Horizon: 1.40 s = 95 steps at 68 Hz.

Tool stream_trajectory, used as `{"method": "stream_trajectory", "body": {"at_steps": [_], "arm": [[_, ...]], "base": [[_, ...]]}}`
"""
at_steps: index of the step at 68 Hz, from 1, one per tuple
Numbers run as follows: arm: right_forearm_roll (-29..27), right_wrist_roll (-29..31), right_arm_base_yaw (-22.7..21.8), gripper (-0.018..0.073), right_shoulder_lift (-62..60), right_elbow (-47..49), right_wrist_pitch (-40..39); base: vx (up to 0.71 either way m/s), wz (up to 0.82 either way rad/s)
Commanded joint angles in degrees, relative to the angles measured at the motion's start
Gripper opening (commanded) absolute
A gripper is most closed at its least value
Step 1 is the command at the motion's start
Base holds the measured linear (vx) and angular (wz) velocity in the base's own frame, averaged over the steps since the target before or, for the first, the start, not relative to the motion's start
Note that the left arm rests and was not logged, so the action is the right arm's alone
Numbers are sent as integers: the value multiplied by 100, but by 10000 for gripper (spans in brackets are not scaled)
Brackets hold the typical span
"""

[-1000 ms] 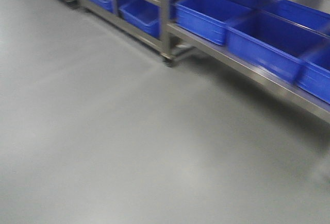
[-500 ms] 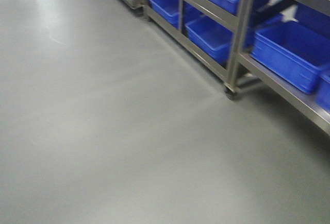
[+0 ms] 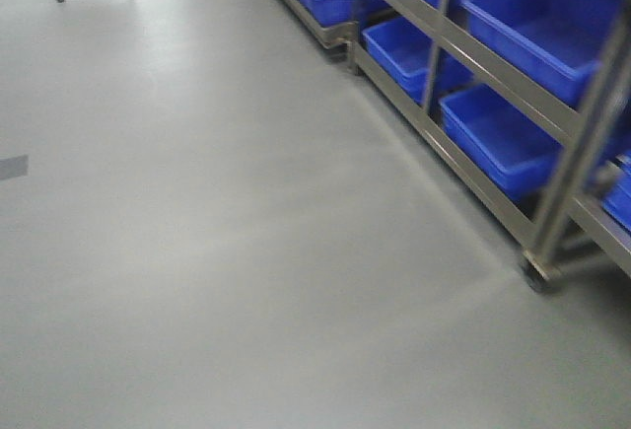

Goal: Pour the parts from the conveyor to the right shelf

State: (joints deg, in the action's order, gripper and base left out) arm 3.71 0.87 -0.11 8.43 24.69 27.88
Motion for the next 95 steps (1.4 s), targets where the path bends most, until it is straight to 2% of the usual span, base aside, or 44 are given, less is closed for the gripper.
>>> {"method": "stream_trajectory", "body": {"at_steps": [1,95], "arm": [[51,23,2,-6,81,162,-507],[51,23,2,-6,81,162,-507]], "base": [[72,27],[66,24]]}}
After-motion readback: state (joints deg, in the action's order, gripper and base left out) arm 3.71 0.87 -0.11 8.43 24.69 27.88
